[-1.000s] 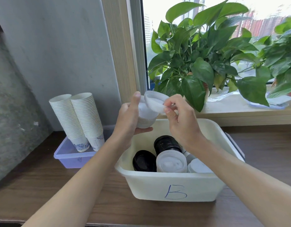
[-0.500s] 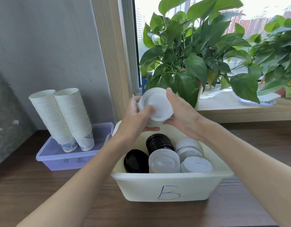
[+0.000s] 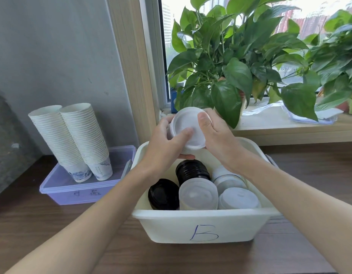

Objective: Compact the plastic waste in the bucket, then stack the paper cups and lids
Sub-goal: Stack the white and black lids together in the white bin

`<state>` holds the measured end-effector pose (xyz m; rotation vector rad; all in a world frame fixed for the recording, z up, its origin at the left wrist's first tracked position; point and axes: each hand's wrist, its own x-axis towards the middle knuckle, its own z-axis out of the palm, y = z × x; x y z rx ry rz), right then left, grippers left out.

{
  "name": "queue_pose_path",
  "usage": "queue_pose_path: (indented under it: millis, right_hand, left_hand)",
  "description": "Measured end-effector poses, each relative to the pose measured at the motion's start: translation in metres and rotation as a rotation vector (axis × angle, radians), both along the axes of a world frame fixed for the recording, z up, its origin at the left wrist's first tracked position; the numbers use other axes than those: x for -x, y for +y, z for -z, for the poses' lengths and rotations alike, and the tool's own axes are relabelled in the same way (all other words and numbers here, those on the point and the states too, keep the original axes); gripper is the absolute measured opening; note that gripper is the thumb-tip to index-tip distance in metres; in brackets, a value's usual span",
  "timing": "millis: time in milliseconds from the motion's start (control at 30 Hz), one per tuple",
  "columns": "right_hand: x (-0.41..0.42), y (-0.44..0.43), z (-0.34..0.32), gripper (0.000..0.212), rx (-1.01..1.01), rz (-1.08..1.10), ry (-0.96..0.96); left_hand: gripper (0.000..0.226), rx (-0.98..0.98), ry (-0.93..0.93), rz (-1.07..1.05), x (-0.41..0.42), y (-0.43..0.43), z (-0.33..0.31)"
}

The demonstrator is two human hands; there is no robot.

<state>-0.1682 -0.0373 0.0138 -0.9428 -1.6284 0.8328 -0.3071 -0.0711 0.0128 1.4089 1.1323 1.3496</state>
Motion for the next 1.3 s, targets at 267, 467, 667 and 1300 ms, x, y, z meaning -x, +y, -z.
queue_pose_path:
  millis: [267,467,667,1300]
  right_hand:
    - [-0.003,0.003,-0.004,0.046,0.309,-0.172,0.141]
    - [0.003,0.004,-0.003,0.032,0.013,0.084,0.076]
    - [0.003,0.003,0.000,0.031,-0.060,0.073,0.010]
    - [-0.001,0.002,0.000,0.040,-0.064,0.053,0.147]
  left_hand:
    - [0.038,-0.032,0.071,0.029,0.006,0.002,0.002]
    - [0.059,-0.105,0.134,0.005,0.002,-0.001,0.005]
    - [0.047,-0.159,0.135,0.021,0.003,0.000,0.004]
    - [0.059,-0.137,0.168,-0.013,0.002,0.003,0.009]
